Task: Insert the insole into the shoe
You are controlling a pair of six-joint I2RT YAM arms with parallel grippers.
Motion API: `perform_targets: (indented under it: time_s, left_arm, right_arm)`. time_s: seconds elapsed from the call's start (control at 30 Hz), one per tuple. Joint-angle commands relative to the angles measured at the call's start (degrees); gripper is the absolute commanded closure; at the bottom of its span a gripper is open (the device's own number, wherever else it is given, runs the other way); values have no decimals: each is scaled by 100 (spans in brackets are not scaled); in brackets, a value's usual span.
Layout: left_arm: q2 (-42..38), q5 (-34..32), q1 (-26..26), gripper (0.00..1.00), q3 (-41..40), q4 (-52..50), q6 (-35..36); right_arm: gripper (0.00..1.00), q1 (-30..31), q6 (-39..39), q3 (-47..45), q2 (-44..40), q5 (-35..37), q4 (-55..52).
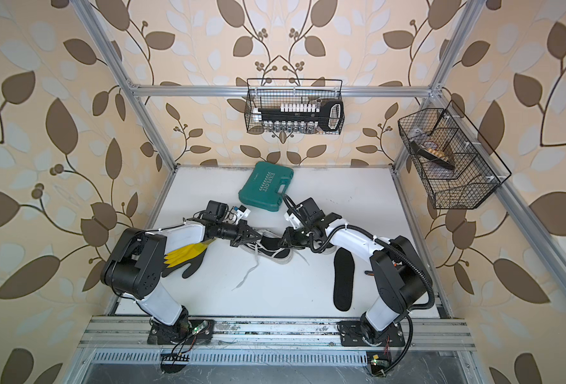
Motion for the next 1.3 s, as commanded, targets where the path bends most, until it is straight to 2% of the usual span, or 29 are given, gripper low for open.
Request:
perform_targets:
  time_s: [0.0, 0.1, 0.2, 0.47, 0.63, 1.0, 1.13, 1.27]
  left_arm:
    - [-297, 101, -48, 100, -41, 94, -24]
    - [-337, 93, -48, 100, -41, 69, -17]
    - [-353, 51, -48, 100, -52, 4, 11]
    - [-417, -57, -48, 100, -71, -240, 168]
    - [-460, -13, -66, 100, -68, -294, 199]
    - [-491, -28, -288, 100, -242, -238, 193]
    - [-702, -186, -466, 100, -334, -240, 61]
    - [-925, -268, -487, 100, -437, -203, 0]
  right_arm:
    - [70, 158, 34, -26, -31, 45, -59]
    - [73, 174, 30, 17, 76, 113, -71]
    - [82, 190, 38, 129, 224, 131, -126]
    - [87, 270, -191, 330, 315, 435, -445]
    - [100, 295, -56, 288, 262, 532, -323]
    - [100, 397, 493, 680, 389, 751, -190]
    - [100, 566, 954, 556, 325, 1187, 178]
    - [100, 782, 993, 662, 389, 1542, 133]
